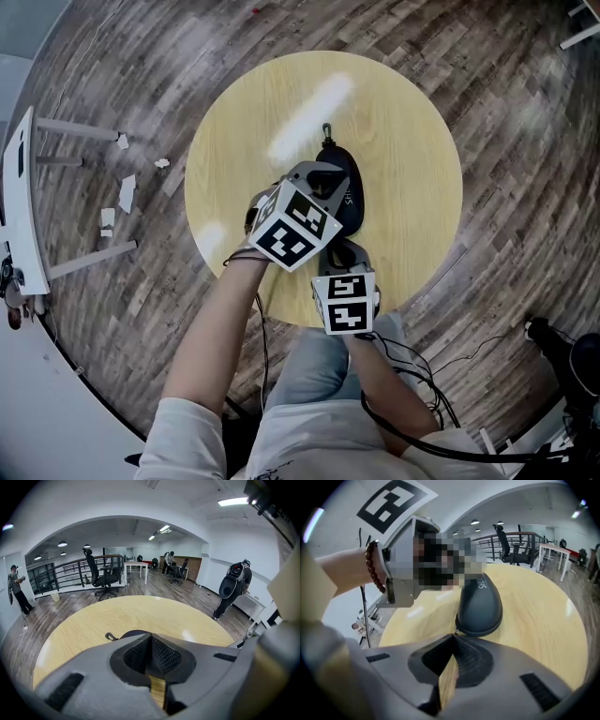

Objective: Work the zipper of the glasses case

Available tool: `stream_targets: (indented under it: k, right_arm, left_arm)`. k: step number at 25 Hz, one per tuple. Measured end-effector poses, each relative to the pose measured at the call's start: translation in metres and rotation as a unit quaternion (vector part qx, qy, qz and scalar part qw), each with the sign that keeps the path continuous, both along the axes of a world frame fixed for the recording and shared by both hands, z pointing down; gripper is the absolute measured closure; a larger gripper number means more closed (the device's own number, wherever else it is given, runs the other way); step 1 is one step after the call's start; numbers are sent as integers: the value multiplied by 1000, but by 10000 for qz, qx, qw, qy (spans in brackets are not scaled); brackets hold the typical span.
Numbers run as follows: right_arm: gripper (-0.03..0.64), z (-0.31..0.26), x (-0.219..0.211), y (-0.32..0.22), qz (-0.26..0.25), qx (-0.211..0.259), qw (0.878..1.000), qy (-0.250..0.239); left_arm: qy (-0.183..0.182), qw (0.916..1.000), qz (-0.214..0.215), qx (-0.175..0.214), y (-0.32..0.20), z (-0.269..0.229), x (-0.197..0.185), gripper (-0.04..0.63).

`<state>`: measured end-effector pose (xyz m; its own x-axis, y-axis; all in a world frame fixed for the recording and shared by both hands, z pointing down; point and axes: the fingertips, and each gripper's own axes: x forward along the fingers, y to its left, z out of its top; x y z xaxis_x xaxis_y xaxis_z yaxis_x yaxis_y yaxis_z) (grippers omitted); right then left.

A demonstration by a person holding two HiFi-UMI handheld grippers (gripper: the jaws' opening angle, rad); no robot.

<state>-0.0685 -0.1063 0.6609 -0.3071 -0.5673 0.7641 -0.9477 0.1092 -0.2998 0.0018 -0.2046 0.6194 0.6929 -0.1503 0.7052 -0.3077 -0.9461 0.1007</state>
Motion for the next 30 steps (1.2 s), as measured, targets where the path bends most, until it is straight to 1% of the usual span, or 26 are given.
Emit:
stream_targets:
  k: [2,4,8,11,13,15,18,20,22,23,25,27,29,30]
  right_arm:
    - [615,2,-5,-1,83,18,10000,-50]
    - [615,1,-7,-1,61,37,10000,-34]
    - [615,0,-9,0,-177,69,9998,118]
    - [615,3,-11,3,-374,-4,9992,140]
    - [615,2,-12,6,-461,-55,9988,152]
    - [615,0,-8,11,-544,-63,9982,237]
    - [615,-13,6,20,-803,146,9956,451]
    - [615,-33,17,22,-1041,496,9923,452]
    - [615,-60,27,22,-1283,918,9871,270]
    - [615,-74,33,22,-1394,1110,9838,196]
    - [615,-106,44,25,-1575,1419,9772,124]
    - [615,-146,54,31,-1733,1726,9696,40]
    - [615,-188,62,41,-1910,2034,9602,-95]
    - [615,-206,65,48,-2003,2159,9555,-188]
  left_arm:
    - [19,10000,7,-16,-1,-1,-1,589]
    - [45,10000,35,-23,0,-1,-2,589]
    - [120,9999,75,-67,1,-2,-1,588]
    - [147,9999,-24,11,0,-3,-3,588]
    - [288,9993,-245,34,-5,-8,-5,588]
    - [543,9967,-589,93,-14,-24,-8,588]
    - [896,9888,-1151,319,-24,-55,-20,588]
    - [1094,9809,-1530,502,-18,-76,-37,589]
    - [1255,9687,-2061,580,-2,-96,-61,589]
    - [1335,9597,-2408,560,10,-105,-73,589]
    - [1474,9378,-3106,479,44,-121,-94,589]
    - [1471,9164,-3698,419,86,-136,-105,589]
    - [1458,8994,-4097,441,127,-156,-104,589]
    - [1499,8927,-4222,494,145,-168,-100,589]
